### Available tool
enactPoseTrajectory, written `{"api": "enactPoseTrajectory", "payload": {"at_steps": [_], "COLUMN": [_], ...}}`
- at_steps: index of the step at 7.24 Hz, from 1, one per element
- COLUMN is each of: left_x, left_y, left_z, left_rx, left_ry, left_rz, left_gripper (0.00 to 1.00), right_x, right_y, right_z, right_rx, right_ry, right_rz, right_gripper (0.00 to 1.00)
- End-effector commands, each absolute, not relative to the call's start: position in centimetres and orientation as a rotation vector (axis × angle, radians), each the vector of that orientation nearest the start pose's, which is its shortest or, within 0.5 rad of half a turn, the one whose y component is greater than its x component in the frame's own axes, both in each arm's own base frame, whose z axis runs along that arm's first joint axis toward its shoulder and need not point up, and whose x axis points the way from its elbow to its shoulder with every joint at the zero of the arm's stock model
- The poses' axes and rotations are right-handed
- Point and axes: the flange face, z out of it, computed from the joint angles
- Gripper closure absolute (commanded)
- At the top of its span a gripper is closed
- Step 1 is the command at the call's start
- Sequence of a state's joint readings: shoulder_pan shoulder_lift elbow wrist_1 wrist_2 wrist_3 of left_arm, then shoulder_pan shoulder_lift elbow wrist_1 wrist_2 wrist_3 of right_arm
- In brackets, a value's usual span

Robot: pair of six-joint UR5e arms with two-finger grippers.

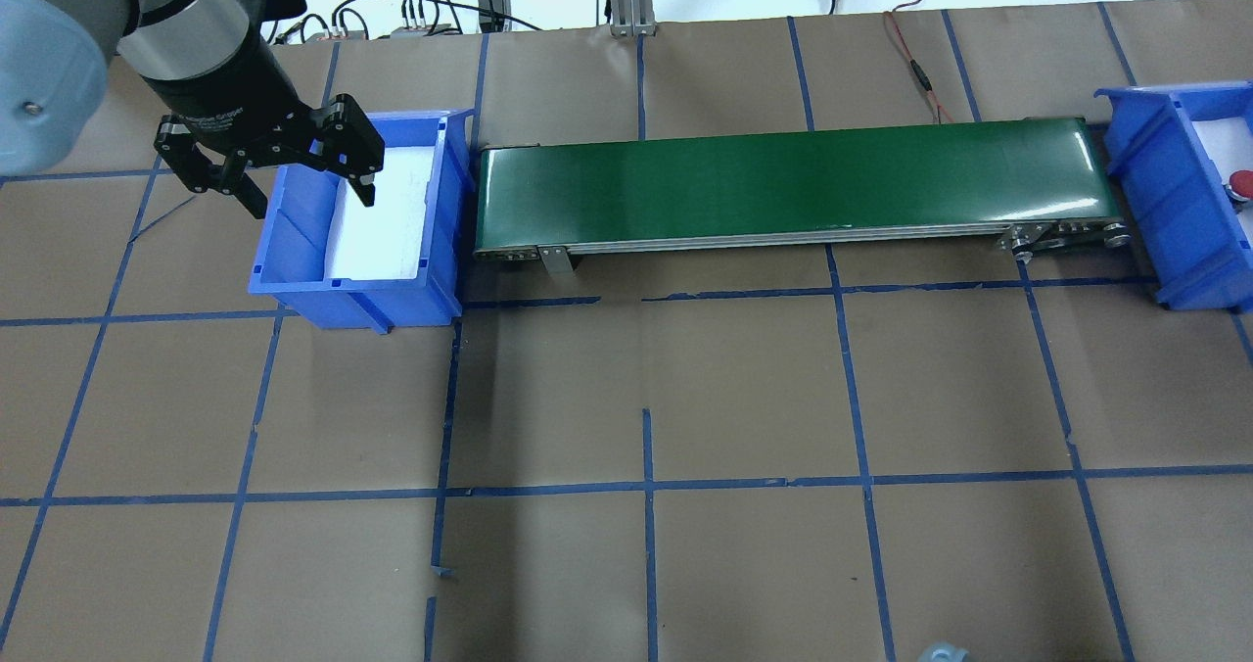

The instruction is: Transport two buttons from left to right

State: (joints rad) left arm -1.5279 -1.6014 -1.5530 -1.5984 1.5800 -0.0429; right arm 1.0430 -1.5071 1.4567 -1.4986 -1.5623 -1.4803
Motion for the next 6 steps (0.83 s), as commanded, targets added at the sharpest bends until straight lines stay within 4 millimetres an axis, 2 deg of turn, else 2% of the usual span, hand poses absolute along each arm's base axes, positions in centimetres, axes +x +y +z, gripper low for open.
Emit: {"api": "enactPoseTrajectory", "payload": {"at_steps": [1, 2, 3, 4, 5, 6], "left_x": [-11.1, -11.1, -11.1, -11.1, -11.2, -11.2], "left_y": [-50.6, -50.6, -50.6, -50.6, -50.6, -50.6], "left_z": [47.8, 47.8, 47.8, 47.8, 47.8, 47.8], "left_rx": [-0.134, -0.134, -0.134, -0.134, -0.132, -0.132], "left_ry": [3.129, 3.129, 3.129, 3.129, 3.129, 3.129], "left_rz": [0.065, 0.065, 0.065, 0.065, 0.065, 0.065], "left_gripper": [0.0, 0.0, 0.0, 0.0, 0.0, 0.0], "right_x": [-2.0, 3.7, 9.8, 14.4, 16.5, 17.4], "right_y": [-50.9, -50.2, -50.1, -50.2, -50.1, -50.6], "right_z": [53.5, 54.1, 54.6, 54.2, 53.9, 54.0], "right_rx": [-1.022, -0.83, -0.761, -0.637, -0.436, -0.285], "right_ry": [2.968, 3.076, 3.134, 3.156, 3.156, 3.094], "right_rz": [0.006, 0.078, 0.056, 0.043, 0.034, -0.015], "right_gripper": [0.0, 0.0, 0.0, 0.0, 0.0, 0.0]}}
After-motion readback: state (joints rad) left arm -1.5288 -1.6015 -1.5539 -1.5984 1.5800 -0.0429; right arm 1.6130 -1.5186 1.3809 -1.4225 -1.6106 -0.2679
